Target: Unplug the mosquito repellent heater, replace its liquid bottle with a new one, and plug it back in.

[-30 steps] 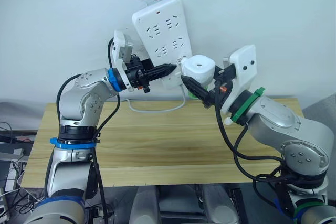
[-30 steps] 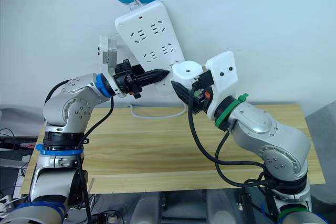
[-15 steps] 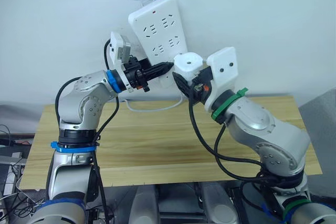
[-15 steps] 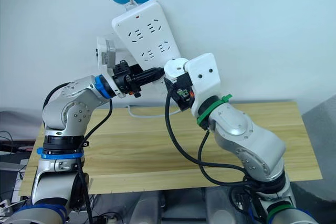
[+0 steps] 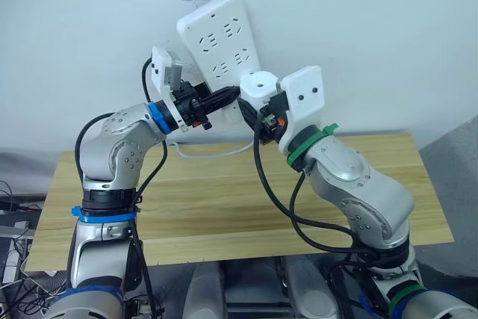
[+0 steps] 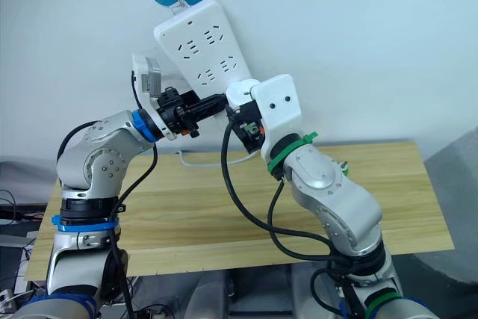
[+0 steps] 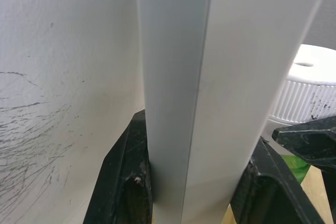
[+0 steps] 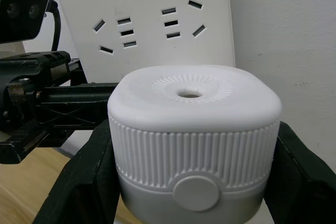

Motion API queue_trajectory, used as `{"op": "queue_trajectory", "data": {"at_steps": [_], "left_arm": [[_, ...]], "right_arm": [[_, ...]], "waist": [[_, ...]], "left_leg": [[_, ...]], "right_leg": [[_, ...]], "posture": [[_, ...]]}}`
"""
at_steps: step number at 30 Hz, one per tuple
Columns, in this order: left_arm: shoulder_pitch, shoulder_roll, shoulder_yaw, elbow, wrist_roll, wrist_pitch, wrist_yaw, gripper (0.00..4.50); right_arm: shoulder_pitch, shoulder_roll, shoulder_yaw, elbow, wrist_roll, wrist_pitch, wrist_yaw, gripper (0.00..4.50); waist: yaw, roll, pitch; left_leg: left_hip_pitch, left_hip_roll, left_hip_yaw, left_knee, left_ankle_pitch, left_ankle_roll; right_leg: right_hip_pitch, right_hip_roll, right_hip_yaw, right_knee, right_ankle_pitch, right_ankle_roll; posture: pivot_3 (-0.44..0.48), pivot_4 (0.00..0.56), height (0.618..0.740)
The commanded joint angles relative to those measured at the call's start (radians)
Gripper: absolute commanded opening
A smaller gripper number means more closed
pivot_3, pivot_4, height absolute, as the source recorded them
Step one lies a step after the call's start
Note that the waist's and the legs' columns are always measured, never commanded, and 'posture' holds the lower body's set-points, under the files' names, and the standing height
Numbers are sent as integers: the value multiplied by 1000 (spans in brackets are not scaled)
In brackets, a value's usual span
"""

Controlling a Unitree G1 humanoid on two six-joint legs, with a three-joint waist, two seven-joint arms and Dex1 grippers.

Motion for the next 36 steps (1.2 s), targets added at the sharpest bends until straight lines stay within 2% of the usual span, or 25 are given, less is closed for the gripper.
{"op": "queue_trajectory", "data": {"at_steps": [1,8,9,11,12,18,24,30,33,36], "left_arm": [[-24,-30,-28,-109,-75,-2,-52,1339],[-22,-13,-33,-77,-33,-28,-57,1339],[-22,-12,-34,-69,-24,-34,-56,1339],[-24,-11,-36,-54,-9,-45,-59,1339],[-24,-11,-36,-49,-4,-49,-61,1339],[-24,-2,-40,-23,8,-72,-76,1339],[-39,12,-39,24,25,-100,-97,1339],[-61,39,-41,108,63,-161,-132,1339],[-60,65,-32,157,77,-185,-154,2304],[-48,93,-23,185,87,-201,-169,3222]], "right_arm": [[-46,40,31,41,-24,-31,34,3043],[-23,44,-4,-3,-16,-10,98,3043],[-18,43,-18,-19,0,0,111,3749],[-13,36,-48,-50,24,26,133,4335],[-11,33,-60,-63,33,38,142,4482],[3,-23,-174,-183,130,158,203,4482],[0,-109,-333,-254,280,274,282,4482],[27,-262,-520,-252,504,314,416,4482],[44,-307,-528,-210,569,272,473,3886],[46,-328,-503,-177,576,229,483,2814]], "waist": [[-3,0,0],[-7,0,0],[-5,0,0],[7,0,0],[10,0,0],[21,-1,-1],[24,-1,-1],[24,-1,-1],[17,-1,-1],[12,-1,-1]], "left_leg": [[0,0,0,0,0,0],[0,0,0,-1,2,0],[0,0,0,-1,2,0],[0,0,0,-2,2,0],[-1,0,0,-2,2,0],[-4,-1,0,-16,4,-3],[-7,-1,1,-20,2,-1],[-5,-2,2,-17,1,2],[-3,-1,2,-16,0,2],[-4,-1,2,-17,0,2]], "right_leg": [[0,0,0,0,1,0],[0,0,0,0,2,1],[0,0,0,0,2,1],[0,0,0,-1,2,1],[0,0,-1,-2,2,1],[0,-2,-3,-19,2,1],[-1,-2,-3,-22,2,1],[0,-2,-2,-21,2,1],[0,-2,-1,-20,2,1],[-1,-1,-1,-20,2,1]], "posture": [[-133,295,740],[-134,297,740],[-134,297,740],[-137,301,740],[-140,303,740],[-150,307,740],[-160,306,740],[-163,308,740],[-158,311,740],[-158,311,740]]}}
